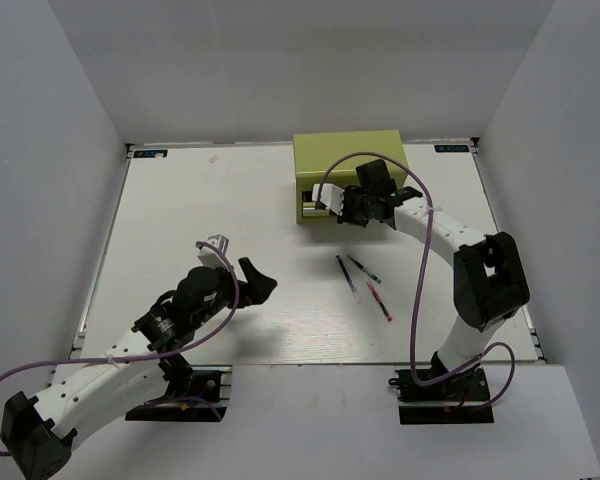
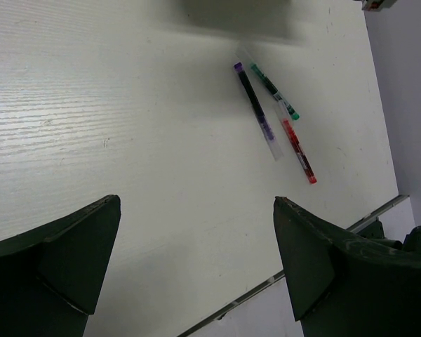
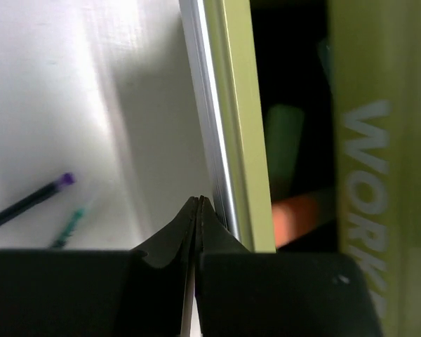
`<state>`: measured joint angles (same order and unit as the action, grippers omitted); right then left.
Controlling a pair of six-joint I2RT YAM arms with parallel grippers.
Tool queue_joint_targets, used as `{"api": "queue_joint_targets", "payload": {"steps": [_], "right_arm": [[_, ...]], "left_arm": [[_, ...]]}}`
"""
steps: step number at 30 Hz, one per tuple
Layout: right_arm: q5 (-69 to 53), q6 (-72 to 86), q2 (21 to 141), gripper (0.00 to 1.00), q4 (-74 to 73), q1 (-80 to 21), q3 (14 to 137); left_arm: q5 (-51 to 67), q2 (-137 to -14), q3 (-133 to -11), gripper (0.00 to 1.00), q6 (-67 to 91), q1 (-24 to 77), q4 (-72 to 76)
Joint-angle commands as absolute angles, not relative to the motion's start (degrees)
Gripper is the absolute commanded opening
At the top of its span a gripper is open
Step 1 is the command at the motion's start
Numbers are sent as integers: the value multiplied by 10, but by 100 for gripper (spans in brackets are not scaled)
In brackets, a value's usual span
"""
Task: Sort the stationery into containers
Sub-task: Close the drawer at the center of the board.
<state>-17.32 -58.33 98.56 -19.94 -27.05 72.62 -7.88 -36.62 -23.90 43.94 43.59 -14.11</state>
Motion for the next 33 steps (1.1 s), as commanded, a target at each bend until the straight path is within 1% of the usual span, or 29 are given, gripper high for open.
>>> {"api": "queue_joint_targets", "payload": {"steps": [1, 4, 8, 15, 17, 18, 19, 22, 24, 26, 27, 28, 29, 30, 31, 32, 33], "right_arm": [[-95, -562, 995, 0, -99, -266, 762], [-75, -562, 1005, 0, -77, -266, 765], [-55, -565, 1020, 0, -55, -265, 773], [-41, -563, 1024, 0, -37, -265, 767], [-48, -559, 1019, 0, -43, -262, 766], [-51, -554, 1015, 0, -42, -263, 764], [-50, -555, 999, 0, -40, -261, 745], [-52, -555, 978, 0, -29, -259, 723], [-53, -552, 973, 0, -40, -258, 723], [-97, -532, 953, 0, -73, -251, 731], [-111, -527, 937, 1, -89, -247, 732], [-152, -522, 920, 3, -99, -243, 730], [-161, -505, 909, 7, -100, -242, 721], [-176, -484, 886, 22, -96, -236, 715], [-180, -456, 863, 34, -80, -236, 711], [-180, -440, 852, 43, -70, -236, 692], [-185, -426, 827, 48, -60, -236, 685]], "left_arm": [[-72, -373, -242, 99, 435, 435, -111], [-72, -381, -229, 99, 447, 435, -80], [-84, -408, -217, 99, 484, 435, 8], [-101, -495, -211, 99, 536, 435, 146], [-107, -531, -211, 88, 544, 435, 180], [-107, -544, -211, 82, 549, 435, 221], [-114, -558, -211, 70, 549, 435, 240], [-120, -622, -233, 53, 566, 435, 295], [-127, -656, -250, 53, 579, 435, 319], [-132, -713, -266, 53, 596, 435, 361], [-137, -733, -266, 54, 603, 435, 379], [-137, -754, -276, 54, 612, 435, 415], [-142, -797, -286, 56, 620, 435, 436], [-148, -819, -291, 56, 640, 435, 454], [-148, -840, -296, 56, 649, 435, 474], [-166, -862, -303, 49, 658, 435, 521], [-175, -884, -303, 46, 675, 435, 548]]}}
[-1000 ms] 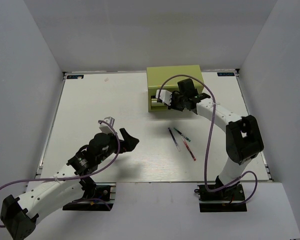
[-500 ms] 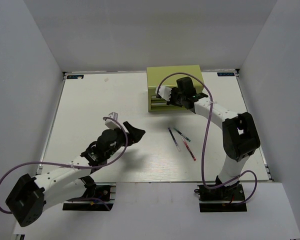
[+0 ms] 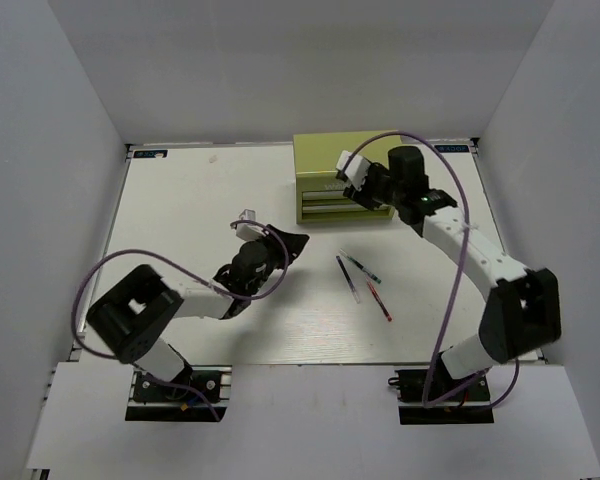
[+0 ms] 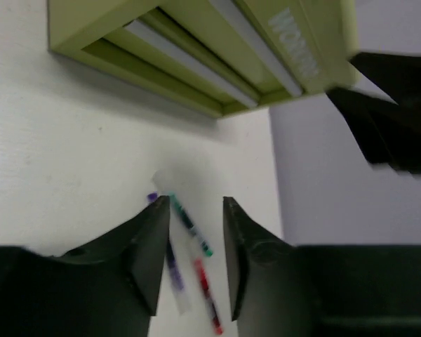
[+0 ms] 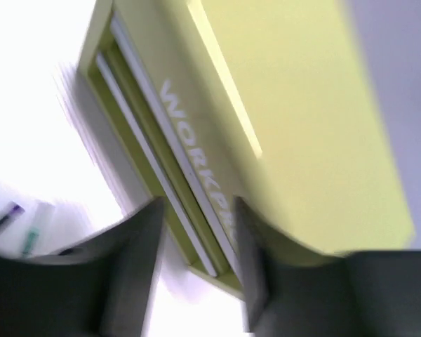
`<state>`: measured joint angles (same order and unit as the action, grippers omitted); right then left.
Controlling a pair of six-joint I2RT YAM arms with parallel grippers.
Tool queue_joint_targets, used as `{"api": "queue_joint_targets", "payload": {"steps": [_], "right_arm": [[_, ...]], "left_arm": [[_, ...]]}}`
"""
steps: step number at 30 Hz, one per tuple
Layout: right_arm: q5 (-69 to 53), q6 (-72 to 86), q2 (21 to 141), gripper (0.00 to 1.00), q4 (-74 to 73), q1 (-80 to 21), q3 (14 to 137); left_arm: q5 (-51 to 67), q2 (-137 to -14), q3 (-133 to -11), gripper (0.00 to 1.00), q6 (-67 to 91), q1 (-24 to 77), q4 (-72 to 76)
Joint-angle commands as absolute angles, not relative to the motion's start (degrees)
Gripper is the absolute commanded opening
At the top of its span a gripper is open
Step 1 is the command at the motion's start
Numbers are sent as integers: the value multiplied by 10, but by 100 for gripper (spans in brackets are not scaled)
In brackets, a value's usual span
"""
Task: Sort the stationery into containers
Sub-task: Close the drawer at the center of the board, then open the drawer at the center of the board.
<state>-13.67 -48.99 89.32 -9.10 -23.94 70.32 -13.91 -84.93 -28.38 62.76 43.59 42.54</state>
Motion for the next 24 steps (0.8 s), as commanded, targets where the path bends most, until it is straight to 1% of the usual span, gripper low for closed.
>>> {"api": "queue_joint_targets", "payload": {"steps": [1, 2, 3, 6, 7, 8, 9, 11, 12, 13, 20, 24], "right_arm": [[-187, -397, 804, 55, -36, -229, 679], [-192, -387, 794, 55, -29, -229, 664], [-192, -380, 777, 56, -17, -227, 661], [-188, -331, 754, 37, -11, -219, 661], [-187, -320, 750, 28, -10, -215, 660], [-179, -309, 744, 25, -7, -211, 661], [-179, -304, 744, 25, -8, -209, 658], [-178, -298, 737, 24, -6, -200, 655], [-176, -297, 737, 24, 11, -197, 646], [-175, -297, 734, 24, 13, -195, 643], [-174, -294, 722, 25, 25, -178, 626], [-179, -293, 720, 25, 30, -173, 621]], "left_arm": [[-186, -929, -303, 43, 682, 435, 578], [-205, -953, -309, 41, 692, 435, 640], [-215, -977, -316, 39, 700, 435, 672], [-239, -1068, -348, 39, 707, 435, 770], [-246, -1086, -359, 40, 707, 435, 780], [-251, -1101, -386, 42, 707, 435, 780], [-251, -1125, -401, 45, 707, 435, 769], [-258, -1143, -443, 48, 707, 435, 749], [-258, -1162, -455, 48, 707, 435, 730], [-263, -1171, -477, 51, 707, 435, 724], [-281, -1202, -528, 52, 720, 435, 643], [-281, -1208, -528, 52, 720, 435, 622]]}}
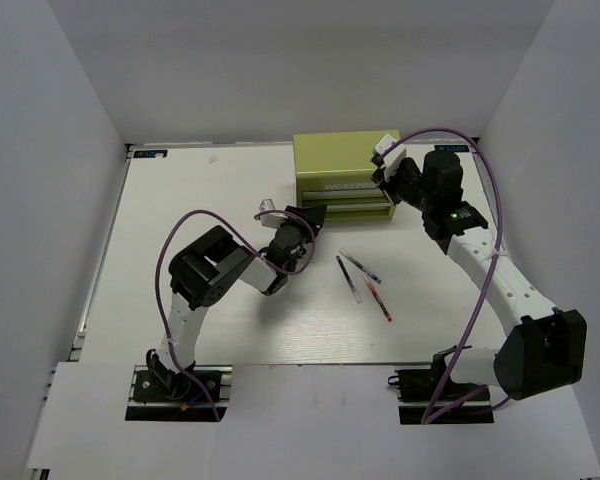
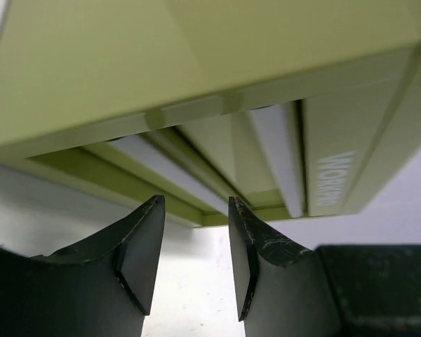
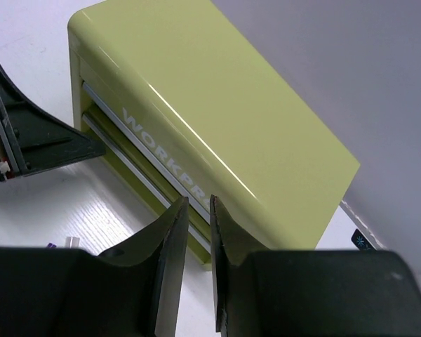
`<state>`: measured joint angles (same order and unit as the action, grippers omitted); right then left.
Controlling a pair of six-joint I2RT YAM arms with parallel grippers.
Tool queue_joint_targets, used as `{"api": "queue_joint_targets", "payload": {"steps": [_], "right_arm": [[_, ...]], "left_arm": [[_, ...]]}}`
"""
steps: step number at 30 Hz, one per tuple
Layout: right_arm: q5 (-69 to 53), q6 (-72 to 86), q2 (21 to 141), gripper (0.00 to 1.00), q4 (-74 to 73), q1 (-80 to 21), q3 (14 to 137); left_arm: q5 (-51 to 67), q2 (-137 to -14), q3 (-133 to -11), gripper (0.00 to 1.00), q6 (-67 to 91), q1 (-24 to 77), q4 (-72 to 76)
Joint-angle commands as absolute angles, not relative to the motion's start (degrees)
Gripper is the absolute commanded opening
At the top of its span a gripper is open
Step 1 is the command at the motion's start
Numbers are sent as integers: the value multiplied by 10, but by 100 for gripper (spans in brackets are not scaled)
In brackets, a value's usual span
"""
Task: Sort the stationery into containers
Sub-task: Open the drawer at the center of the board.
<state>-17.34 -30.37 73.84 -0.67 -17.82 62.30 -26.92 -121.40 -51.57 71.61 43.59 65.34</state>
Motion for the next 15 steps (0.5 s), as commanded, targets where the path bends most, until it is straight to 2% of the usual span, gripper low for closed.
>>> {"api": "queue_joint_targets", "payload": {"steps": [1, 7, 15], "right_arm": [[-180, -292, 722, 25, 32, -171, 621], [-189, -297, 747, 31, 23, -167, 638], [-214, -291, 796, 31, 5, -169, 693]], "left_arm": [[-281, -1208, -528, 52, 725, 435, 616], [-297, -1219, -542, 52, 737, 435, 593], [-320, -1245, -589, 52, 758, 435, 547]]}}
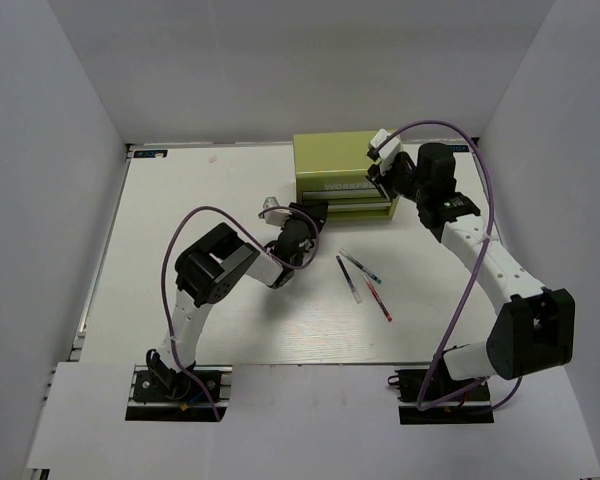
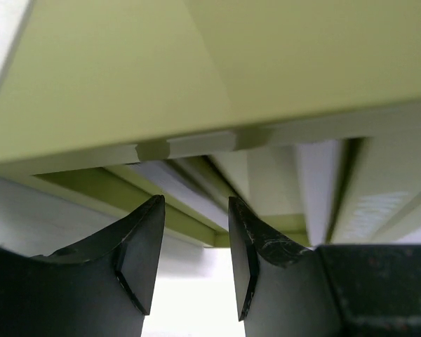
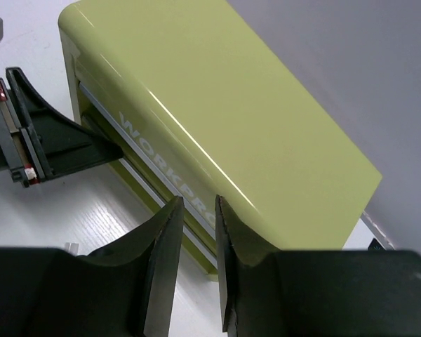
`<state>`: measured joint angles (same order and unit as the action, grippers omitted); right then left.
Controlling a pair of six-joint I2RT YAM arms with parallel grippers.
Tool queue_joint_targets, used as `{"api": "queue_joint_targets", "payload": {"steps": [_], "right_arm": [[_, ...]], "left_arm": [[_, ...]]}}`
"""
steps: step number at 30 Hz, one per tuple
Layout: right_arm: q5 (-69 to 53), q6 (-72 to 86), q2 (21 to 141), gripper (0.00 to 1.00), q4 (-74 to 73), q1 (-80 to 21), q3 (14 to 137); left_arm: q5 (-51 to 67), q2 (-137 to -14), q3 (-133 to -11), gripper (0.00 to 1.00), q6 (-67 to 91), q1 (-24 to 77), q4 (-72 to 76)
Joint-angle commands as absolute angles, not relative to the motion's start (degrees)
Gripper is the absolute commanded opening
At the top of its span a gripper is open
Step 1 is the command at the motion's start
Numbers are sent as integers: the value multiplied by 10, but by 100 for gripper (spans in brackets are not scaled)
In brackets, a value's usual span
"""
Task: Sort the stationery into containers
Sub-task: Open the drawer at the center of the board.
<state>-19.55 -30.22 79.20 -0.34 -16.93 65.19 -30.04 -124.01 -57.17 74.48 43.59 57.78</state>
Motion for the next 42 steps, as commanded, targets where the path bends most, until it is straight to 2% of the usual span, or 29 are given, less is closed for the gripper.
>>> {"api": "queue_joint_targets", "payload": {"steps": [1, 15, 21, 26, 28, 42], "right_arm": [[-220, -290, 797, 31, 3, -169, 700], [-226, -295, 822, 31, -15, -169, 723], [-251, -315, 872, 31, -95, -170, 766], [-258, -323, 884, 31, -116, -170, 766], [-255, -323, 885, 31, -114, -170, 766], [-202, -316, 955, 34, -161, -170, 819]], "left_arm": [[-325, -1251, -597, 52, 758, 435, 534], [-351, -1284, -636, 47, 798, 430, 510], [-361, -1300, -642, 31, 817, 425, 504], [-361, -1300, -630, 5, 824, 419, 516], [-361, -1300, -613, 0, 824, 419, 533], [-302, -1261, -492, 0, 818, 431, 635]]}}
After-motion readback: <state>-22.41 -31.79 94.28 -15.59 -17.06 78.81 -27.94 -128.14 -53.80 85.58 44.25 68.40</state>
